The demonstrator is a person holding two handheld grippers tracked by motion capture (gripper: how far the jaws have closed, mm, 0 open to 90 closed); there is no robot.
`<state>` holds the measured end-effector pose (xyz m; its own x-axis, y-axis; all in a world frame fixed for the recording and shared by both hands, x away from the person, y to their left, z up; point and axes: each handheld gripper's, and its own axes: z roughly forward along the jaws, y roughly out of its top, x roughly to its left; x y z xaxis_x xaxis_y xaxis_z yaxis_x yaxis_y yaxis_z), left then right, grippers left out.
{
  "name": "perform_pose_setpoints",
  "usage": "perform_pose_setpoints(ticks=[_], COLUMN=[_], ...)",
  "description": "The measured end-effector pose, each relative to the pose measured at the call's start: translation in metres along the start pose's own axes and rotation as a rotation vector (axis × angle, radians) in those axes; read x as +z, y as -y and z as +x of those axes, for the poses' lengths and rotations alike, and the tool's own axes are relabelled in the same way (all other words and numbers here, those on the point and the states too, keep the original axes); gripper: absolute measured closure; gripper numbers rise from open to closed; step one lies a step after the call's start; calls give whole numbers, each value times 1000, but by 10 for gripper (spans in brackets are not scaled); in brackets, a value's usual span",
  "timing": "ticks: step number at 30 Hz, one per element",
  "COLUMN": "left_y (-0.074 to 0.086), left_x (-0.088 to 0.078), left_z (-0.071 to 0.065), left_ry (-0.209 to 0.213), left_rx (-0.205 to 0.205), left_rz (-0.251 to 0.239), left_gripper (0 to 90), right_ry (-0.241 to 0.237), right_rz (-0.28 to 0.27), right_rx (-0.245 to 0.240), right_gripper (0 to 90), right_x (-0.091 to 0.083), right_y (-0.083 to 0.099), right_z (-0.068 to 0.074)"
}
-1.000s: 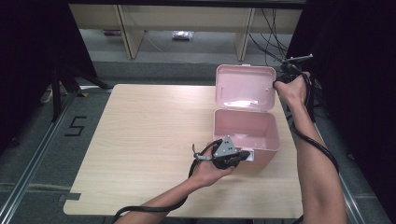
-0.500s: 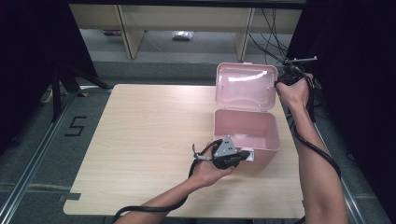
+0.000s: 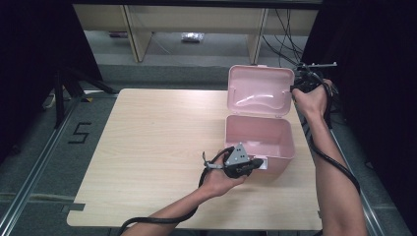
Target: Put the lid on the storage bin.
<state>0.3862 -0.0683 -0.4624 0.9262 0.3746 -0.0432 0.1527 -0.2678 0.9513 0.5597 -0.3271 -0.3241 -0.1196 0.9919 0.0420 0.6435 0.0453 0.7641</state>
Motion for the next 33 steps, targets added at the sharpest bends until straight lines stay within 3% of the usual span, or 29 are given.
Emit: perform_pose_setpoints(ticks=[2,3,4,5,8,9,10,11,12,13,14,15,17,19,21,22,23,31,33], left_y=[0,0,0,0,0,0,0,0,0,0,0,0,0,0,0,0,0,0,0], left_x=[0,0,0,0,0,0,0,1,1,1,1,1,1,1,1,1,1,2,2], left_z=[0,0,0,0,0,0,0,0,0,0,0,0,0,0,-1,-1,-1,-1,-1], left_ry=[0,0,0,0,-1,-1,-1,-1,-1,-1,-1,-1,-1,-1,-2,-2,-2,-3,-2], left_rx=[-1,-1,-1,0,0,0,1,-2,0,0,-1,-1,-1,-2,-1,-1,-1,-2,-4], left_rz=[0,-1,-1,0,-1,-1,-1,-3,-2,-2,-3,-3,-4,-4,-5,-5,-5,-5,-6], left_gripper=[900,900,900,900,900,900,900,900,900,900,900,900,900,900,900,900,900,900,900], right_ry=[-3,7,4,7,2,4,3,7,3,7,-1,1,-5,7,-1,4,4,1,7], right_rz=[17,0,4,-15,1,-12,-10,-28,-9,-22,-25,-33,-33,-43,-51,-49,-53,-75,-90], right_rx=[37,-11,1,-29,14,6,34,-17,15,-23,9,-3,38,-7,-14,30,9,31,6], right_gripper=[898,898,898,898,898,898,898,898,898,898,898,898,899,899,899,899,899,899,899], right_x=[-3,-3,-4,-3,-7,-6,-7,-7,-9,-9,-9,-9,-11,-12,-13,-14,-14,-19,-19], right_y=[0,0,0,1,1,1,2,3,3,3,4,5,5,5,6,7,7,12,13], right_z=[3,0,1,0,3,3,5,2,4,1,4,3,6,4,4,7,6,9,7])
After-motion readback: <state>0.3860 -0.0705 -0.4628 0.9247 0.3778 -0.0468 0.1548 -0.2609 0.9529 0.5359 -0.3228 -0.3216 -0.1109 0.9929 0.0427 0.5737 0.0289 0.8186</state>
